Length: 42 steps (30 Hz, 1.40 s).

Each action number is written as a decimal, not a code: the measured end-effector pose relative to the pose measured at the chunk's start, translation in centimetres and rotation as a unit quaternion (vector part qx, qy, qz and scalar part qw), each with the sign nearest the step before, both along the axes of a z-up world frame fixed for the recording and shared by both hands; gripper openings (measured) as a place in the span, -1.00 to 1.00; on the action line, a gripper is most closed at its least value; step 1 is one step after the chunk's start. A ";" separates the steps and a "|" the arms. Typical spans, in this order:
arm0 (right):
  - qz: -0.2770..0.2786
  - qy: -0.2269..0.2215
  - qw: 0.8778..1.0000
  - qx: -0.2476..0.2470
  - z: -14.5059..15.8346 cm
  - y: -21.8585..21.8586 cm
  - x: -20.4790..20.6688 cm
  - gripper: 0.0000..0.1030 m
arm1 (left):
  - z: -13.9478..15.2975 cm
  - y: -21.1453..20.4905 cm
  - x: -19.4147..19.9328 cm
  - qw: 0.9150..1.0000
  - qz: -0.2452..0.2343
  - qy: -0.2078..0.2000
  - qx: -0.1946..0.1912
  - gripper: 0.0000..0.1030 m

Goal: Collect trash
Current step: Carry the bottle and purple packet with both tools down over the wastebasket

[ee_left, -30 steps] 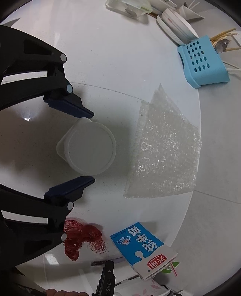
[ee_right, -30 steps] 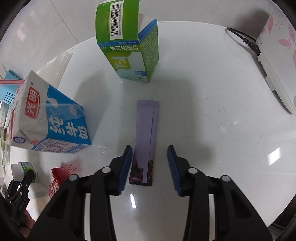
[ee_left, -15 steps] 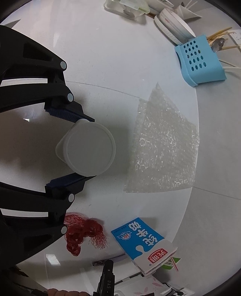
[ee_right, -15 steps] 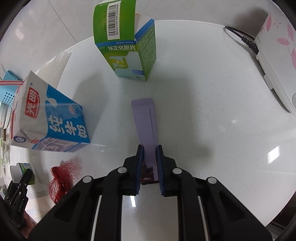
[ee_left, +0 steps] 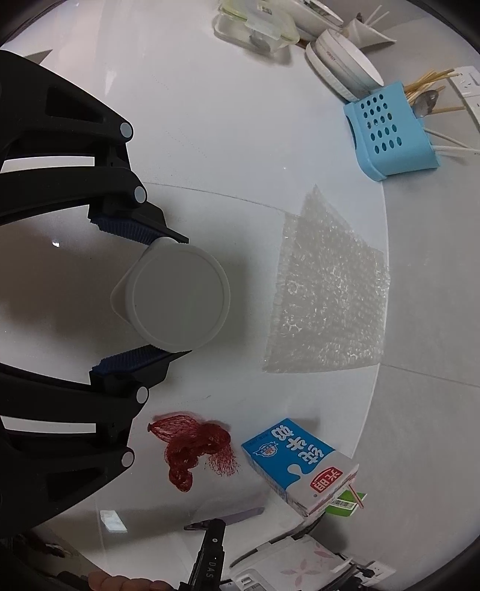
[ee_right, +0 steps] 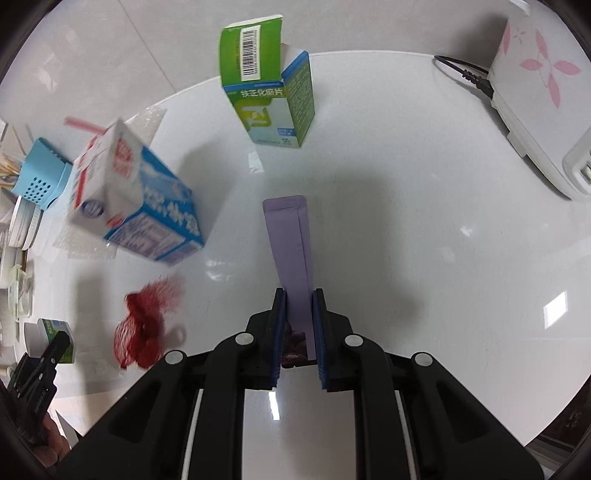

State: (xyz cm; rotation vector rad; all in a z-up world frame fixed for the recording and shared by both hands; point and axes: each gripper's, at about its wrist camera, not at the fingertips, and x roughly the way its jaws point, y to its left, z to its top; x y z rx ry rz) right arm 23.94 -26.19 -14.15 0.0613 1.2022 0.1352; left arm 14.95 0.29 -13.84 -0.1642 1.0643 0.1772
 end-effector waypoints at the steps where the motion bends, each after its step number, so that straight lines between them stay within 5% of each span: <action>1: -0.001 -0.004 1.000 -0.001 0.1 -0.1 -0.6 -0.73 | 0.1 -0.1 -0.4 1.000 -0.001 -0.001 0.000 -0.03; 26: 0.017 -0.057 0.998 0.012 2.2 1.7 -13.9 -0.73 | 2.8 -1.7 -10.6 0.999 -0.041 -0.029 -0.016 -0.03; 42: 0.089 -0.086 0.992 0.003 2.8 4.1 -25.0 -0.73 | 2.3 -3.5 -19.0 0.996 -0.085 -0.022 -0.021 -0.03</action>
